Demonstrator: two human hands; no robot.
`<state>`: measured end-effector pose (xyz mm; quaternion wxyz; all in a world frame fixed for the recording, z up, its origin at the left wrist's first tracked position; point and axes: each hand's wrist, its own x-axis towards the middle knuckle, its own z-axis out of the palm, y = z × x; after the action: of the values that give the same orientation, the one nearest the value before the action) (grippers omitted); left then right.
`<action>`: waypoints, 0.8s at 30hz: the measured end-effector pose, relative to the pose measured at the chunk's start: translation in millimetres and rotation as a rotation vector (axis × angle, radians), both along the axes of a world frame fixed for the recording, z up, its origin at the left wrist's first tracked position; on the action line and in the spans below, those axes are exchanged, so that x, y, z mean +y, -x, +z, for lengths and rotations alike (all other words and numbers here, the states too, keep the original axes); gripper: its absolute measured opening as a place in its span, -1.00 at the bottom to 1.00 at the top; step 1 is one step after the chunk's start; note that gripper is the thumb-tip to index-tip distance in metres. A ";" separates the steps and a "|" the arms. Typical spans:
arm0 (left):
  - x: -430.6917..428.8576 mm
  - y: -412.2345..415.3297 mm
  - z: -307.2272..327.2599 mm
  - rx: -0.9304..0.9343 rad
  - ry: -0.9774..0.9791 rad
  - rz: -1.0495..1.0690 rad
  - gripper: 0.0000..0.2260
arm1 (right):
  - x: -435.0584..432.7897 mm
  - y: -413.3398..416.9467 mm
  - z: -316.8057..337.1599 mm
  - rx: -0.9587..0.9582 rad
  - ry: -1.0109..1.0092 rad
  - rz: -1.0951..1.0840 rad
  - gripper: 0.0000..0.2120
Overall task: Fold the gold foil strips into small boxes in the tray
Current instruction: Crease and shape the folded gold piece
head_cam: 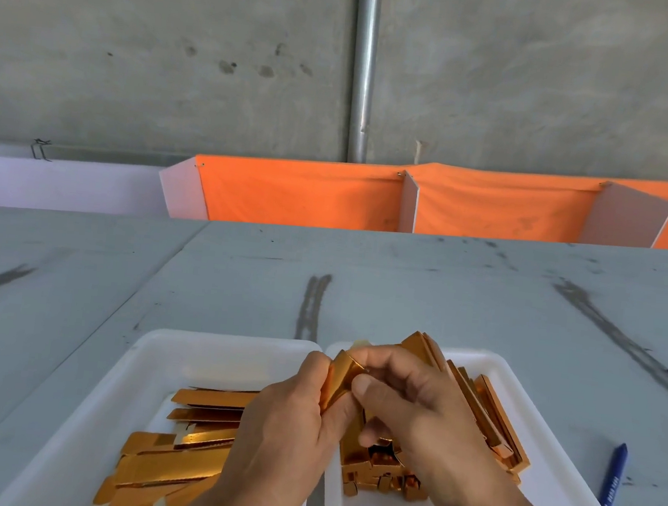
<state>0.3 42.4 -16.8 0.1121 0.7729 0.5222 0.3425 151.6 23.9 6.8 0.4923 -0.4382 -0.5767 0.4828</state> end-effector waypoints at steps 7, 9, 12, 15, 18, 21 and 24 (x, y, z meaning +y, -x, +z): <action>0.3 -0.5 -6.5 0.024 -0.017 -0.038 -0.60 | 11.2 -11.4 1.5 0.284 0.136 -0.246 -0.77; 0.3 -1.0 -7.5 0.029 -0.017 -0.058 -0.60 | 11.0 -11.6 0.7 0.279 0.181 -0.194 -0.77; 0.0 -1.7 -7.9 0.018 -0.022 -0.075 -0.61 | 8.3 -9.5 0.5 0.229 0.178 -0.097 -0.76; 0.3 -1.3 -7.4 0.026 -0.020 -0.069 -0.58 | 6.6 -7.2 1.0 0.201 0.119 -0.085 -0.78; 0.0 -1.4 -6.3 0.038 -0.016 -0.067 -0.58 | 5.5 -6.2 0.5 0.146 0.070 -0.083 -0.82; -1.1 -1.4 -5.7 0.036 -0.011 -0.078 -0.59 | 4.8 -5.1 0.1 0.123 0.043 -0.088 -0.87; -1.3 -1.5 -5.5 0.051 -0.009 -0.077 -0.58 | 4.7 -4.6 0.3 0.118 0.024 -0.100 -0.89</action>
<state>1.9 41.1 -22.3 0.1081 0.8015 0.4932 0.3204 156.2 28.6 7.1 0.5437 -0.4429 -0.5182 0.4895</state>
